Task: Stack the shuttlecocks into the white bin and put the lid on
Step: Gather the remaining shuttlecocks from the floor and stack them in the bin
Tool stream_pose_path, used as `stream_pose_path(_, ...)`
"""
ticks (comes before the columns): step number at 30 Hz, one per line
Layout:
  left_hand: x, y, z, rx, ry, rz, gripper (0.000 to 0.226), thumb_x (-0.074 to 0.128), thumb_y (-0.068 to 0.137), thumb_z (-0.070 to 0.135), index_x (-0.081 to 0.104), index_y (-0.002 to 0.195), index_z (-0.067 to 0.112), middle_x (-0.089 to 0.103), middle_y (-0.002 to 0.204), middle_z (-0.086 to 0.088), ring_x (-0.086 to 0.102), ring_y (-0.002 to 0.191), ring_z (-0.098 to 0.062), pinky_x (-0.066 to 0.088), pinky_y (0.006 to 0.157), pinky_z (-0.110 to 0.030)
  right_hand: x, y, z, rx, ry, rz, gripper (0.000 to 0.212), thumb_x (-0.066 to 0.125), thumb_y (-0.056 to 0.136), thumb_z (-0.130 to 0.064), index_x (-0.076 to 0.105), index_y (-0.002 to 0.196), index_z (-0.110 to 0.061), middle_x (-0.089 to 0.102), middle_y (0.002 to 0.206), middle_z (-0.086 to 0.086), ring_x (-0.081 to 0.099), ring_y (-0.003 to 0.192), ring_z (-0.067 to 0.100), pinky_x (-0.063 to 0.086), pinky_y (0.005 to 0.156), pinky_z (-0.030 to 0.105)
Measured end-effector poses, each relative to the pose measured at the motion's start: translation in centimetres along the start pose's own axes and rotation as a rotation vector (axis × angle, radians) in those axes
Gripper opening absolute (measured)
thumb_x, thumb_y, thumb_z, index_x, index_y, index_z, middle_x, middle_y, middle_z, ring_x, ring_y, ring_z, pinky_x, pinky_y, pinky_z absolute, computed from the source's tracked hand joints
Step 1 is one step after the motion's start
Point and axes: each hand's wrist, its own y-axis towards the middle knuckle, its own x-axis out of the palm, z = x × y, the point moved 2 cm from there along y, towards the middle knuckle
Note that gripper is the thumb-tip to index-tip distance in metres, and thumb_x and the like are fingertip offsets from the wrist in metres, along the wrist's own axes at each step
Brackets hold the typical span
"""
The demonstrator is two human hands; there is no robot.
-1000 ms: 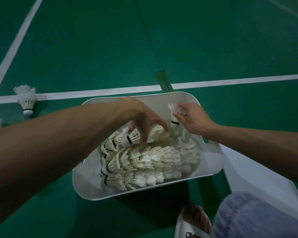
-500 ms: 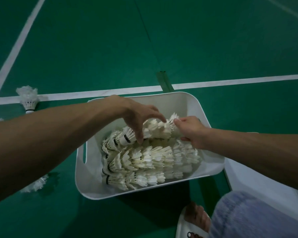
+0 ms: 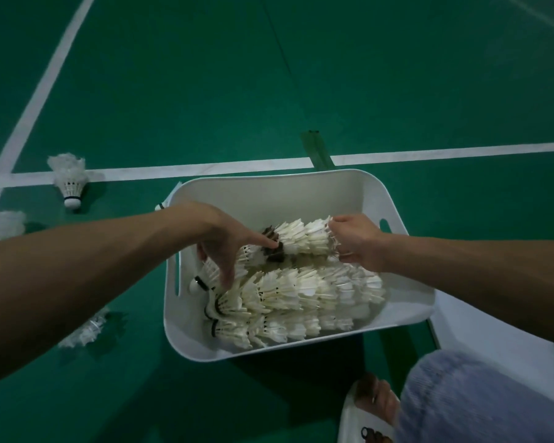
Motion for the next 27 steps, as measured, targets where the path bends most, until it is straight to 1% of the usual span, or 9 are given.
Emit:
stream_pose_path(2,0.0,0.1,0.1,0.001,-0.029,-0.023,0.116,0.084,0.069,0.023,0.001,0.142,0.058,0.008,0.160,0.004,0.028,0.141,-0.029,0.051,0.095,-0.041,-0.1,0.5,0.0,0.048,0.026,-0.027,0.022,0.037,0.102,-0.014,0.059,0.109,-0.014,0.049,0.086,0.009,0.047,0.071,0.020,0.049,0.096,0.043)
stream_pose_path(4,-0.4,-0.1,0.0,0.024,-0.041,-0.036,0.114,0.084,0.069,0.022,0.004,0.143,0.057,0.009,0.160,0.003,0.029,0.140,-0.030,0.050,0.096,-0.043,-0.2,0.8,-0.2,0.086,0.085,-0.060,0.017,0.041,0.099,-0.013,0.056,0.093,-0.011,0.046,0.074,0.009,0.043,0.060,0.017,0.052,0.080,0.037)
stream_pose_path(7,-1.8,-1.5,-0.3,0.086,-0.120,0.026,0.107,0.085,0.065,0.022,0.019,0.144,0.051,0.021,0.156,0.000,0.042,0.131,-0.031,0.050,0.097,-0.045,-0.9,1.6,-0.1,0.041,0.056,-0.005,0.018,0.046,0.097,-0.016,0.058,0.100,-0.002,0.058,0.087,0.016,0.059,0.077,0.025,0.055,0.079,0.039)
stream_pose_path(10,-3.3,-3.3,-0.1,0.135,-0.210,0.191,0.091,0.086,0.063,0.026,0.033,0.137,0.040,0.042,0.140,0.000,0.052,0.109,-0.020,0.046,0.097,-0.038,-1.6,1.9,-0.3,-0.062,-0.064,0.073,0.027,0.047,0.097,-0.024,0.061,0.094,-0.001,0.060,0.088,0.016,0.057,0.079,0.026,0.054,0.082,0.042)
stream_pose_path(12,-3.9,-3.8,0.7,0.158,-0.279,0.327,0.084,0.084,0.065,0.026,0.035,0.133,0.032,0.051,0.129,-0.003,0.051,0.101,-0.017,0.044,0.088,-0.031,-2.2,1.6,-0.5,-0.184,-0.248,0.153,0.030,0.050,0.093,-0.026,0.066,0.089,-0.002,0.068,0.088,0.018,0.060,0.077,0.025,0.054,0.082,0.044)
stream_pose_path(14,-4.2,-3.7,1.7,0.196,-0.351,0.451,0.081,0.084,0.067,0.024,0.034,0.130,0.028,0.057,0.123,-0.007,0.052,0.097,-0.017,0.041,0.074,-0.025,-2.6,0.5,-1.2,-0.354,-0.370,0.208,0.019,0.058,0.090,-0.022,0.069,0.096,-0.008,0.071,0.092,0.010,0.065,0.082,0.022,0.055,0.083,0.041)
stream_pose_path(20,-4.7,-2.7,4.9,0.277,-0.403,0.665,0.094,0.087,0.062,0.026,0.027,0.134,0.029,0.057,0.124,-0.011,0.054,0.100,-0.022,0.047,0.085,-0.035,-2.6,-3.6,-2.4,-0.650,-0.078,-0.105,0.036,0.080,0.075,-0.009,0.064,0.107,-0.014,0.068,0.105,0.002,0.069,0.091,0.013,0.058,0.080,0.027)
stream_pose_path(24,-5.0,-1.7,6.1,0.310,-0.397,0.714,0.094,0.089,0.059,0.028,0.027,0.130,0.025,0.059,0.121,-0.011,0.056,0.097,-0.024,0.047,0.079,-0.032,-2.7,-4.2,-2.7,-0.707,-0.144,-0.152,0.049,0.084,0.069,-0.011,0.060,0.112,-0.017,0.068,0.105,-0.005,0.067,0.096,0.006,0.056,0.081,0.024)
stream_pose_path(27,-5.1,-1.0,6.6,0.339,-0.390,0.751,0.094,0.089,0.060,0.029,0.026,0.129,0.024,0.058,0.125,-0.012,0.057,0.094,-0.023,0.045,0.075,-0.030,-2.9,-3.7,-2.7,-0.728,-0.298,-0.087,0.047,0.083,0.071,-0.015,0.059,0.109,-0.024,0.065,0.099,-0.013,0.065,0.091,0.000,0.054,0.086,0.028)
